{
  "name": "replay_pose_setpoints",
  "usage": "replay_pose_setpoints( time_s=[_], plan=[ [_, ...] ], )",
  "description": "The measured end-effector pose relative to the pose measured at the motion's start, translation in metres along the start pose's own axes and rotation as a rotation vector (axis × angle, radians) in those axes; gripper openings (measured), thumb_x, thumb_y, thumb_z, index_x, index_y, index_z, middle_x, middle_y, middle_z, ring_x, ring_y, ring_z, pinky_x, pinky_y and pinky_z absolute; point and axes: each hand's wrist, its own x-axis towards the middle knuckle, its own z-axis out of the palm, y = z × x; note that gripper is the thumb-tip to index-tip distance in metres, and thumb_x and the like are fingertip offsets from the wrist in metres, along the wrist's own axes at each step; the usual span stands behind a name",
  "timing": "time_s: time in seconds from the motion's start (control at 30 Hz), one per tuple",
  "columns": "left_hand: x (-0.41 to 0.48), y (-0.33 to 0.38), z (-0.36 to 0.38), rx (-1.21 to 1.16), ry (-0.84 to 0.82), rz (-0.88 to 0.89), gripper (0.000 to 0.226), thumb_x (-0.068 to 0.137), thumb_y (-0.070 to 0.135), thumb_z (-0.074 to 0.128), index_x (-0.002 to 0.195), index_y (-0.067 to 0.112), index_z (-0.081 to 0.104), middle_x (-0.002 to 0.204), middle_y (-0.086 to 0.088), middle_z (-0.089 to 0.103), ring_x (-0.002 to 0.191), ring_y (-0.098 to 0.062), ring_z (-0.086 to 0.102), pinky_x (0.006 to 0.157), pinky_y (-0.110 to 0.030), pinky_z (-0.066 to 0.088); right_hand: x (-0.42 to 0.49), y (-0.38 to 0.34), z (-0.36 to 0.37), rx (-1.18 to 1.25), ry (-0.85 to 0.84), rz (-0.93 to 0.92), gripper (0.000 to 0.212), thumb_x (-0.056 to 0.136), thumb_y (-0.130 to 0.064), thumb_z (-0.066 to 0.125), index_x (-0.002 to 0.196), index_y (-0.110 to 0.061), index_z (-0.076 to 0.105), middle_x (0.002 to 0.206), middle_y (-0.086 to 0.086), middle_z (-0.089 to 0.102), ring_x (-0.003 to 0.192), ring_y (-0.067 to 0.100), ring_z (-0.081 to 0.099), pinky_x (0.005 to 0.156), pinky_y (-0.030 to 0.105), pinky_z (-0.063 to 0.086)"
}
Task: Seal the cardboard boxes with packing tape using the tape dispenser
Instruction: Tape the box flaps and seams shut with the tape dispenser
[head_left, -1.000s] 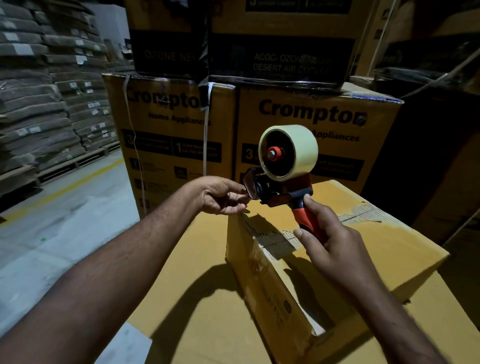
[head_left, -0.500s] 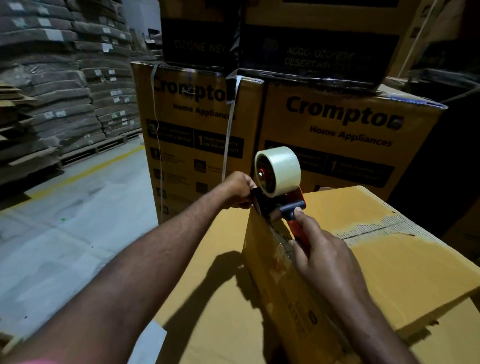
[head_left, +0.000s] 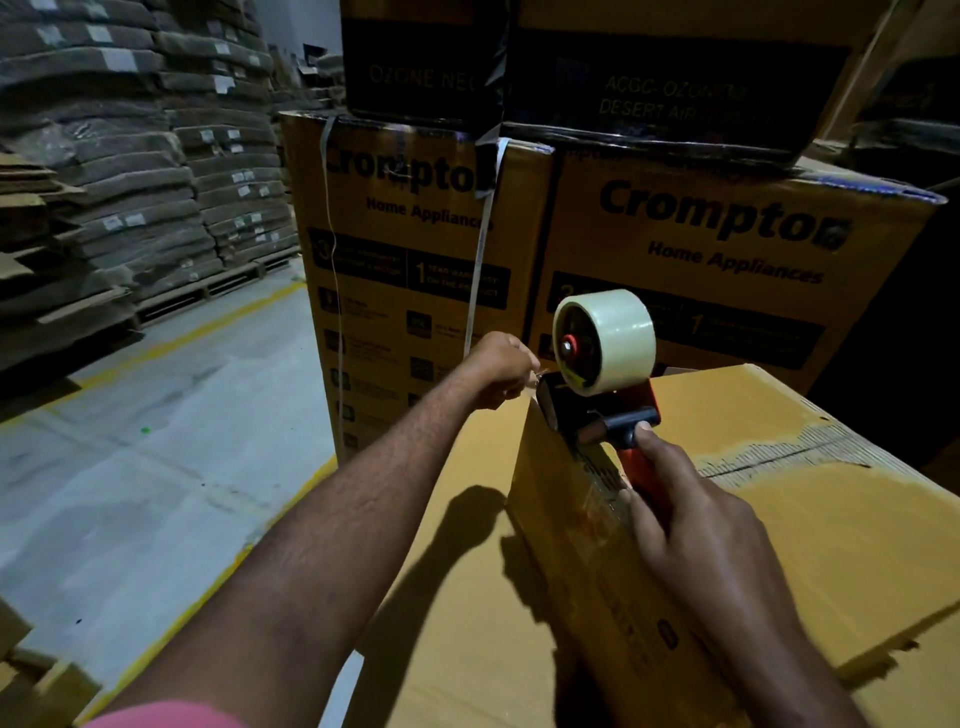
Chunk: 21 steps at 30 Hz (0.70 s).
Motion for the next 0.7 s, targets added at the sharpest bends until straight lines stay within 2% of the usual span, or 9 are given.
replay_pose_setpoints(
  time_s=[0.07,0.13,0.23,0.3,0.4,0.53,0.63,0.7],
  plan=[
    [0.002,-0.001,-0.006,-0.014,0.0,0.001,0.017,0.096,0.0,0.053,0.097,0.012,0.065,0.097,-0.014,0.067,0.081,-0.023,0.063,0.058,-0.03,0.051,0.003,-0.003,0.002,-0.017,0.02,-0.019,0.069,0.095,-0.032,0.066,0.155,-0.034,0.032,0.124,0.005,0.068,0.106,0.027,0.066,0.081,0.033,0.053],
    [0.005,-0.006,-0.008,-0.042,0.001,-0.006,0.016,0.096,0.0,0.053,0.096,0.012,0.064,0.096,-0.014,0.067,0.078,-0.023,0.061,0.052,-0.026,0.048,0.007,-0.007,0.005,-0.038,0.021,-0.034,0.069,0.095,-0.031,0.066,0.155,-0.033,0.031,0.123,0.004,0.068,0.104,0.025,0.065,0.076,0.026,0.045],
    [0.009,-0.018,-0.004,-0.04,-0.008,-0.001,0.019,0.096,0.0,0.049,0.092,0.013,0.063,0.091,-0.013,0.064,0.075,-0.024,0.057,0.061,-0.033,0.046,0.009,-0.011,0.009,-0.093,-0.026,-0.027,0.071,0.097,-0.033,0.061,0.157,-0.035,0.023,0.127,-0.001,0.065,0.106,0.019,0.062,0.074,0.019,0.037],
    [0.012,-0.027,0.003,-0.039,-0.018,0.003,0.024,0.096,-0.002,0.046,0.088,0.012,0.063,0.089,-0.012,0.062,0.069,-0.02,0.054,0.059,-0.033,0.045,0.009,-0.013,0.012,-0.106,-0.049,-0.006,0.071,0.098,-0.035,0.059,0.157,-0.036,0.02,0.128,-0.001,0.064,0.107,0.017,0.061,0.074,0.019,0.038],
    [0.016,-0.038,0.013,-0.081,-0.034,0.007,0.026,0.094,-0.004,0.046,0.086,0.008,0.067,0.085,-0.011,0.063,0.063,-0.016,0.05,0.053,-0.029,0.039,0.007,-0.014,0.015,-0.072,-0.06,0.029,0.071,0.098,-0.035,0.059,0.157,-0.036,0.019,0.129,0.0,0.064,0.109,0.02,0.062,0.08,0.025,0.047],
    [0.013,-0.052,0.025,-0.161,-0.09,0.003,0.019,0.097,0.008,0.053,0.097,0.01,0.071,0.092,-0.005,0.069,0.082,-0.018,0.059,0.067,-0.032,0.044,0.009,-0.014,0.013,-0.07,-0.069,0.064,0.071,0.099,-0.037,0.058,0.157,-0.038,0.017,0.127,0.001,0.065,0.107,0.02,0.062,0.083,0.025,0.048],
    [0.004,-0.068,0.038,-0.267,-0.1,0.003,0.021,0.1,0.026,0.053,0.109,0.02,0.071,0.115,0.002,0.069,0.106,-0.02,0.06,0.077,-0.036,0.038,0.008,-0.015,0.013,-0.066,-0.064,0.063,0.071,0.098,-0.036,0.059,0.157,-0.037,0.019,0.126,0.002,0.065,0.108,0.02,0.063,0.085,0.027,0.05],
    [-0.001,-0.08,0.047,-0.342,-0.091,0.024,0.023,0.104,0.028,0.048,0.115,0.023,0.068,0.125,0.003,0.065,0.117,-0.017,0.056,0.082,-0.037,0.039,0.007,-0.016,0.014,-0.061,-0.056,0.052,0.071,0.098,-0.035,0.06,0.157,-0.036,0.021,0.127,0.003,0.066,0.11,0.021,0.063,0.088,0.03,0.051]
  ],
)
